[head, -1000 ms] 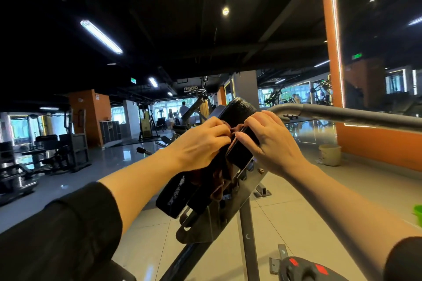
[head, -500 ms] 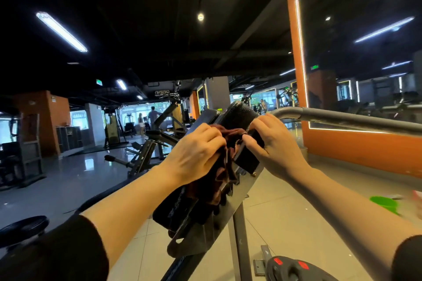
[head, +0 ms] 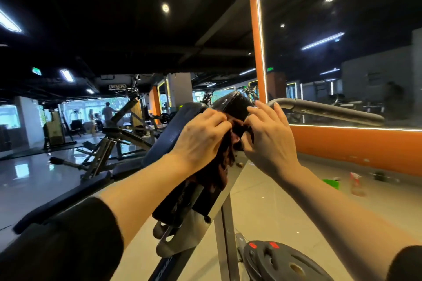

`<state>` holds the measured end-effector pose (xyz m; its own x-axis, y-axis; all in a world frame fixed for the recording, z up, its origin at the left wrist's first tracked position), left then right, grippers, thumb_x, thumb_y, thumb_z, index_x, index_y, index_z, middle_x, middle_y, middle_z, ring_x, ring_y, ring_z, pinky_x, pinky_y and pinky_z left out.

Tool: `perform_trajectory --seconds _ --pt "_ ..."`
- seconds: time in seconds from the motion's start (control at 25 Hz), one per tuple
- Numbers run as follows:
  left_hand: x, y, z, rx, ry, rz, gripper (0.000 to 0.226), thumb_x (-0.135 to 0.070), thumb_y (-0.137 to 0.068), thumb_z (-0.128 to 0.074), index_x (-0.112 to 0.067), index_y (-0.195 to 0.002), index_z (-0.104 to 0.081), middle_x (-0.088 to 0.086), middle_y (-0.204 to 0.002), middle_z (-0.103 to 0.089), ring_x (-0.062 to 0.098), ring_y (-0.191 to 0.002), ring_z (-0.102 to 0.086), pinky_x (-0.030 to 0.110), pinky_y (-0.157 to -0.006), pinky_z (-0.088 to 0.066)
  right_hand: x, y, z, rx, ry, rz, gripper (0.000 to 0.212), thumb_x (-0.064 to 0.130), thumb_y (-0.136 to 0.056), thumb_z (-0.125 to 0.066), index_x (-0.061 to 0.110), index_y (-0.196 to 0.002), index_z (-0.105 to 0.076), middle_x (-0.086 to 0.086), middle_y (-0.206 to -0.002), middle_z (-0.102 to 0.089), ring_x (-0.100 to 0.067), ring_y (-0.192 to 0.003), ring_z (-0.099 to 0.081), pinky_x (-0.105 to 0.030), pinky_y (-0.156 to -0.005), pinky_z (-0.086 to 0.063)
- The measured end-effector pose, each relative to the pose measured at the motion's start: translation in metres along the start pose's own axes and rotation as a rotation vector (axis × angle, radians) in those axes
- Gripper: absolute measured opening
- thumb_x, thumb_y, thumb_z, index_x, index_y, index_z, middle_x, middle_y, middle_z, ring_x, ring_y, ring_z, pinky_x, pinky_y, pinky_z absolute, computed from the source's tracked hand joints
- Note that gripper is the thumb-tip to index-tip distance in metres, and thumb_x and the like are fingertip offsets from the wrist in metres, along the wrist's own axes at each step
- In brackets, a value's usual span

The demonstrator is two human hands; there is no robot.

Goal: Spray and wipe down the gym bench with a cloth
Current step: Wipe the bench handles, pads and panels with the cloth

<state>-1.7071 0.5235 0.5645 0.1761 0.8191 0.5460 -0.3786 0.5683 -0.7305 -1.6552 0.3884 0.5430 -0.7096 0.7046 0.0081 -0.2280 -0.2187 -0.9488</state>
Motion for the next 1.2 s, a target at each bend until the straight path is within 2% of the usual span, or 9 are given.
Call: perform_trajectory --seconds 0.16,0.28,0.4,0.48,0.56,0.68,0.84,1.04,1.2 --pt "-0.001 0.004 -0.004 0.005 0.063 0.087 0.030 -0.011 -0.078 -0.074 -0.009 -0.108 -0.069 0.009 -0.114 -0.066 0.028 -0.112 -0.058 0.041 -0.094 -0.051 0.018 0.017 0.008 0.060 0.129 -0.023 0.043 0.036 -0.090 -0.036 0.016 -0.105 -0.070 -0.008 -0.132 -0.060 -0.030 -0.138 -0.039 -0.051 -0.118 -0.015" --pt "-0.004 0.046 0.002 0.020 0.127 -0.012 0.023 -0.011 -0.078 -0.074 -0.009 -0.100 -0.067 0.008 -0.103 -0.066 0.027 -0.099 -0.059 0.039 -0.085 -0.055 0.035 0.031 0.019 0.059 0.147 -0.047 0.026 0.026 -0.086 -0.062 0.010 -0.104 -0.070 -0.013 -0.131 -0.059 -0.034 -0.134 -0.043 -0.052 -0.114 -0.025" --pt "0.004 0.063 0.016 -0.081 0.211 0.027 0.026 -0.004 -0.079 -0.072 -0.005 -0.103 -0.063 0.012 -0.103 -0.064 0.027 -0.097 -0.057 0.036 -0.082 -0.054 0.073 0.041 0.026 0.068 -0.150 -0.064 0.045 0.010 -0.079 -0.070 0.008 -0.123 -0.061 -0.011 -0.131 -0.058 -0.027 -0.125 -0.051 -0.043 -0.103 -0.045" --pt "0.013 0.059 0.025 -0.139 0.266 0.089 0.034 -0.001 -0.078 -0.073 -0.001 -0.109 -0.060 0.016 -0.107 -0.063 0.030 -0.102 -0.057 0.037 -0.085 -0.053 0.101 0.037 0.019 0.197 -0.491 -0.178 0.068 0.002 -0.080 -0.067 0.018 -0.141 -0.044 -0.002 -0.139 -0.051 -0.015 -0.129 -0.046 -0.030 -0.108 -0.040" --pt "0.023 0.047 0.032 -0.163 0.315 0.118 0.038 0.001 -0.078 -0.073 0.001 -0.113 -0.058 0.018 -0.111 -0.062 0.033 -0.105 -0.058 0.041 -0.088 -0.055 0.111 0.023 0.013 0.194 -0.556 -0.250 0.076 -0.001 -0.079 -0.065 0.019 -0.147 -0.035 -0.001 -0.141 -0.049 -0.011 -0.131 -0.043 -0.023 -0.109 -0.035" --pt "0.027 0.024 0.025 -0.137 0.334 0.036 0.038 -0.001 -0.083 -0.068 -0.001 -0.119 -0.058 0.016 -0.119 -0.060 0.031 -0.115 -0.055 0.040 -0.101 -0.047 0.093 0.003 0.021 0.096 -0.214 -0.184 0.063 0.003 -0.081 -0.064 0.009 -0.140 -0.044 -0.008 -0.140 -0.049 -0.022 -0.131 -0.044 -0.027 -0.109 -0.034" --pt "0.014 0.001 -0.002 -0.074 0.128 -0.133 0.030 -0.018 -0.081 -0.067 -0.009 -0.110 -0.069 0.008 -0.116 -0.067 0.024 -0.117 -0.058 0.029 -0.111 -0.030 0.052 0.016 0.014 0.238 0.296 -0.060 0.050 0.019 -0.088 -0.060 0.009 -0.136 -0.051 -0.010 -0.144 -0.047 -0.026 -0.136 -0.041 -0.041 -0.112 -0.034" --pt "0.008 -0.051 -0.012 0.012 0.052 -0.131 0.031 -0.017 -0.098 -0.047 -0.008 -0.126 -0.055 0.008 -0.132 -0.053 0.022 -0.130 -0.041 0.029 -0.110 -0.033 0.034 0.017 0.006 0.166 0.401 -0.090 0.046 0.025 -0.074 -0.078 0.005 -0.113 -0.064 -0.024 -0.137 -0.050 -0.040 -0.128 -0.047 -0.047 -0.104 -0.044" --pt "-0.008 -0.054 -0.019 0.034 0.073 -0.143 0.036 -0.025 -0.099 -0.048 -0.012 -0.132 -0.053 0.003 -0.136 -0.052 0.018 -0.132 -0.037 0.028 -0.113 -0.026 0.022 0.019 0.008 0.180 0.312 -0.176 0.066 0.042 -0.075 -0.077 0.013 -0.128 -0.050 -0.015 -0.129 -0.051 -0.031 -0.111 -0.055 -0.036 -0.090 -0.051"
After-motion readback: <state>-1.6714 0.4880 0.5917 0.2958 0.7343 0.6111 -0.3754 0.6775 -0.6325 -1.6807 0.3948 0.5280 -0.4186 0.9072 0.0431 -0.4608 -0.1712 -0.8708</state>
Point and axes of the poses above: each hand's wrist, its own y-axis away from the middle knuckle, its own z-axis out of the back of the hand, x = y × z, the point moved 4 cm from there along -y, towards the middle knuckle
